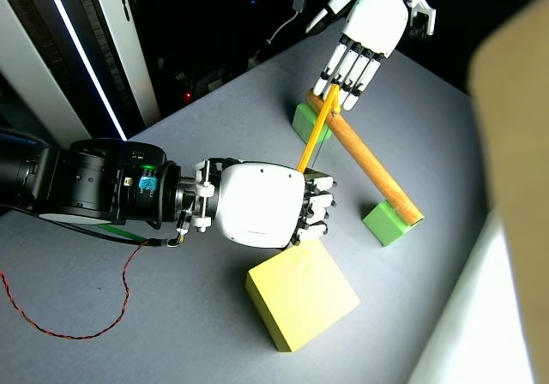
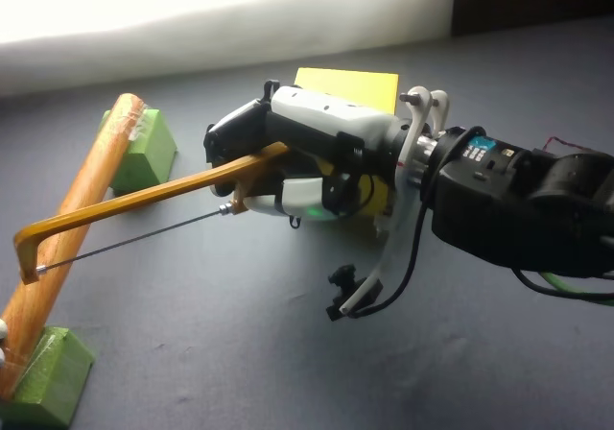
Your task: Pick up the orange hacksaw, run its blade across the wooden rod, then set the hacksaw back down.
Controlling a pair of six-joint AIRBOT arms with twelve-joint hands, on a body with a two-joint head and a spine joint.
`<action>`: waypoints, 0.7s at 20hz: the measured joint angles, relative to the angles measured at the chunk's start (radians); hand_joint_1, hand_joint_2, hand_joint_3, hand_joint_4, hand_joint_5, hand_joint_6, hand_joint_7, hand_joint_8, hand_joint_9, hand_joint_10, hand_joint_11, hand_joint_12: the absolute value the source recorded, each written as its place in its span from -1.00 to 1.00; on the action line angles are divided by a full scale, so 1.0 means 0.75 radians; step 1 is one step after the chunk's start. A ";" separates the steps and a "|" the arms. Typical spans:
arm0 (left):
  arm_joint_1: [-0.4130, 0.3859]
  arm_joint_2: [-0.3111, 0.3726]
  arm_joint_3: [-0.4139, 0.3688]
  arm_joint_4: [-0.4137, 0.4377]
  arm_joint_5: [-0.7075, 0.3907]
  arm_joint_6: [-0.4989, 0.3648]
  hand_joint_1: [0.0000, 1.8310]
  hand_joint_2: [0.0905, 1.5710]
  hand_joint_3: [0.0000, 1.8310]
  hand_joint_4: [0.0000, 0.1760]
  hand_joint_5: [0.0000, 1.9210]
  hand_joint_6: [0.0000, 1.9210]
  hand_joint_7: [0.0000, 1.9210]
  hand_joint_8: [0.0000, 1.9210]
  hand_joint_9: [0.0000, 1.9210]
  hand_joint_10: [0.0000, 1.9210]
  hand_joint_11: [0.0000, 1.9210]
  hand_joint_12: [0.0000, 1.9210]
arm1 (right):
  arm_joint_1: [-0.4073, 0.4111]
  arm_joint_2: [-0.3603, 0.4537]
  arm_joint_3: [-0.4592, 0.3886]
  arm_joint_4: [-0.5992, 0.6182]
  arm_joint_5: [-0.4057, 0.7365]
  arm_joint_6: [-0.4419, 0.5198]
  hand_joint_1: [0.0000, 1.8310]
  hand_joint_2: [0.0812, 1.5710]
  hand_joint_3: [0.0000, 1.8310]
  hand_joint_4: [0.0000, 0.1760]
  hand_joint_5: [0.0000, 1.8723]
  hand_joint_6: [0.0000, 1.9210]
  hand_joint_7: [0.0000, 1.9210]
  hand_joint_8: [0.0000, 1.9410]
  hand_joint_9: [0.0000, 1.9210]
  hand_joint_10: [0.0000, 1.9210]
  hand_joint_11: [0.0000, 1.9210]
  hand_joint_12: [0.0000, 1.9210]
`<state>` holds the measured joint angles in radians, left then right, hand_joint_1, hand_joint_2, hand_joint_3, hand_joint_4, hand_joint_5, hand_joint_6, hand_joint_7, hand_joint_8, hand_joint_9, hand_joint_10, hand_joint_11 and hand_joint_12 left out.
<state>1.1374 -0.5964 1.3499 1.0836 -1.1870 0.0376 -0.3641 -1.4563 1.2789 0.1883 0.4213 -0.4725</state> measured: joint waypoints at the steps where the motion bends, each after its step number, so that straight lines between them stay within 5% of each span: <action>1: 0.000 0.000 -0.001 -0.001 0.001 0.001 -1.00 0.50 -1.00 -1.00 -0.94 -1.00 -0.93 -1.00 -0.94 -1.00 -1.00 -0.84 | 0.006 0.002 -0.003 0.001 -0.001 0.000 0.60 0.54 -1.00 -1.00 -0.17 0.48 -0.29 0.23 -0.25 0.49 -0.47 0.91; 5: 0.000 0.000 -0.001 -0.001 0.000 0.000 -1.00 0.49 -1.00 -1.00 -0.93 -1.00 -0.93 -1.00 -0.95 -1.00 -1.00 -0.92 | 0.008 0.033 -0.041 0.001 -0.011 -0.035 0.60 0.53 -1.00 -1.00 -0.16 0.46 -0.25 0.18 -0.21 0.45 -0.46 0.89; 6: 0.000 0.000 -0.001 -0.001 0.000 0.000 -0.99 0.48 -1.00 -1.00 -0.91 -1.00 -0.91 -1.00 -0.92 -1.00 -1.00 -0.78 | 0.009 0.044 -0.056 0.036 -0.016 -0.078 0.60 0.59 -1.00 -1.00 -0.28 0.58 -0.36 0.28 -0.31 0.54 -0.51 0.94; 9: 0.000 0.000 -0.001 -0.002 -0.001 0.000 -0.98 0.49 -1.00 -1.00 -0.93 -1.00 -0.92 -1.00 -0.93 -1.00 -1.00 -0.82 | 0.017 0.084 -0.137 0.389 -0.005 -0.351 0.60 0.55 -1.00 -1.00 -0.19 0.52 -0.28 0.21 -0.24 0.47 -0.47 0.91; 14: 0.000 0.000 -0.001 -0.002 -0.001 0.000 -0.99 0.50 -1.00 -1.00 -0.92 -1.00 -0.91 -1.00 -0.92 -1.00 -1.00 -0.74 | 0.024 0.094 -0.140 0.447 0.043 -0.356 0.61 0.52 -1.00 -1.00 -0.16 0.47 -0.26 0.17 -0.19 0.43 -0.45 0.87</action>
<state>1.1374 -0.5964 1.3495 1.0821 -1.1873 0.0376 -0.3458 -1.3861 1.1740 0.5232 0.4534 -0.7391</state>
